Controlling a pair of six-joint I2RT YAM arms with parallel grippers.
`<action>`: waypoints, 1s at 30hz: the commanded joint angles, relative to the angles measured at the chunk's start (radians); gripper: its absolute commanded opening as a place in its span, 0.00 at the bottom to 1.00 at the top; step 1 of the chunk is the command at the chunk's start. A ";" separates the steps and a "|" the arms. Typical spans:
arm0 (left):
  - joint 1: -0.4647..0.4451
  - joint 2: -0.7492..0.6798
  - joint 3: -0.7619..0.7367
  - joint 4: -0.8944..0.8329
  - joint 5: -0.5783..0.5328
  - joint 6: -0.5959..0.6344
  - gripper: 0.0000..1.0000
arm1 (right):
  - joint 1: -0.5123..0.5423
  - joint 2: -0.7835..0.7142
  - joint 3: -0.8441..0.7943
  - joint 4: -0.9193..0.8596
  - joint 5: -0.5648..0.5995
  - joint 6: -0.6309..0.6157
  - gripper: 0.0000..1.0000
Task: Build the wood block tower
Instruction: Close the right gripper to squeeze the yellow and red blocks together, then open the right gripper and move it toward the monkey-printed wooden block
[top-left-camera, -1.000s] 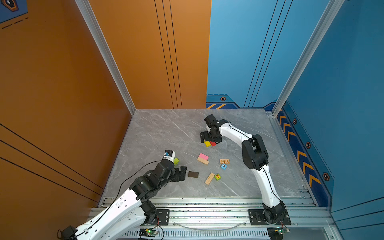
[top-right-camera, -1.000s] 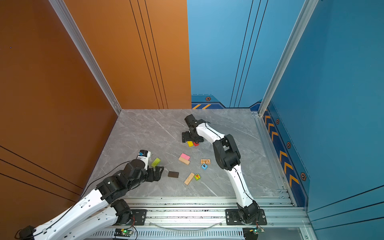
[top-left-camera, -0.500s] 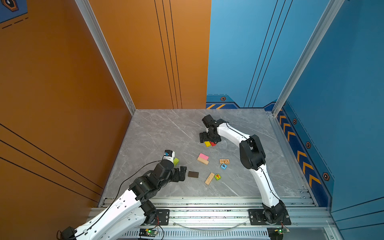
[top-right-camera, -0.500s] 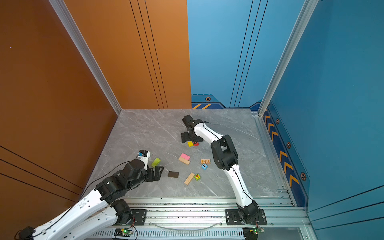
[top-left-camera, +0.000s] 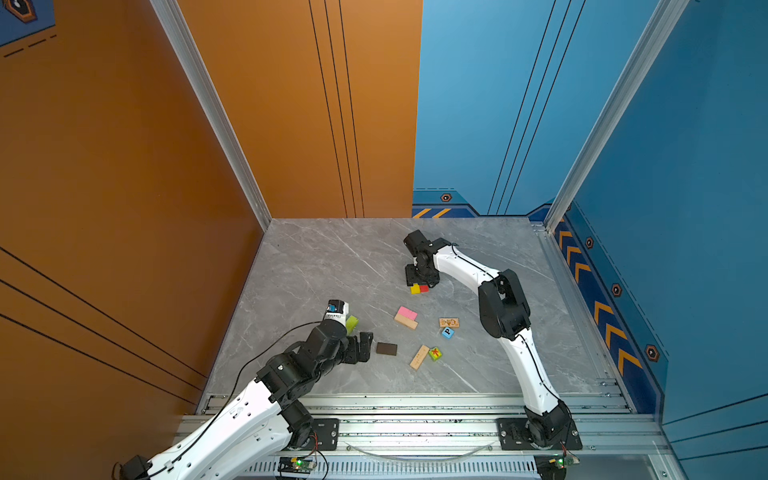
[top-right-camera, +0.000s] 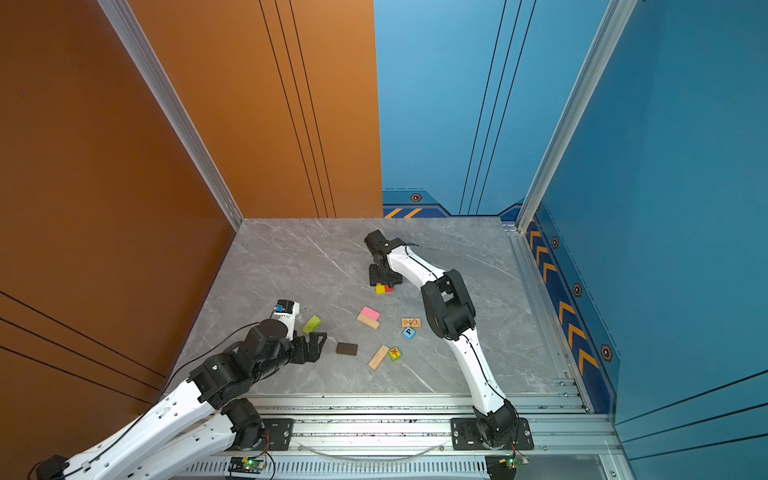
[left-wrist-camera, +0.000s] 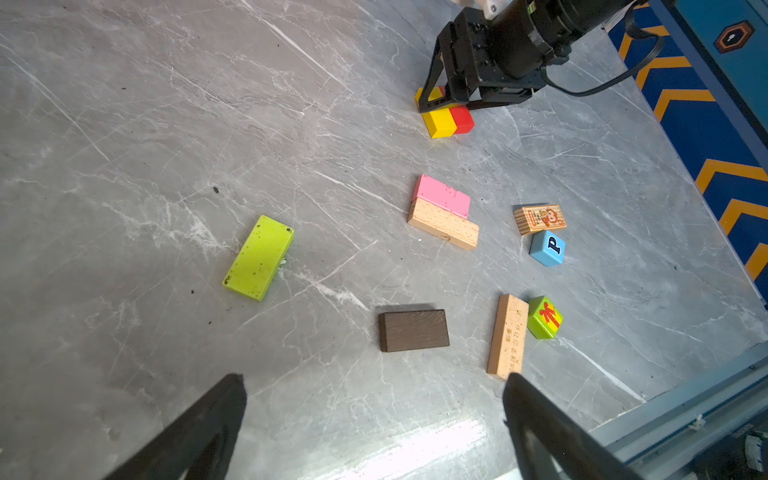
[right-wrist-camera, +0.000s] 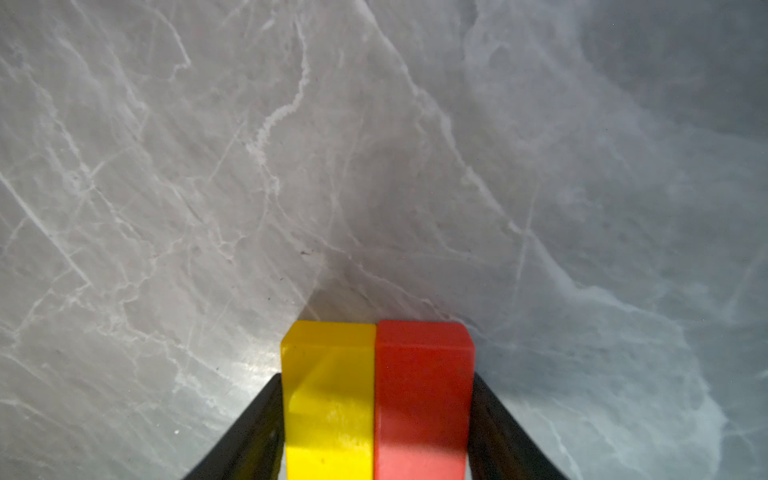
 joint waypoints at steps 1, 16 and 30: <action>0.008 -0.012 0.013 -0.030 -0.009 -0.013 0.98 | -0.002 0.013 -0.032 -0.047 0.047 0.045 0.63; 0.003 -0.033 0.023 -0.041 -0.013 -0.012 0.98 | 0.005 -0.073 -0.075 -0.030 0.008 0.028 0.92; -0.193 0.003 0.071 -0.036 -0.140 -0.040 0.98 | 0.022 -0.394 -0.324 0.006 0.100 0.024 1.00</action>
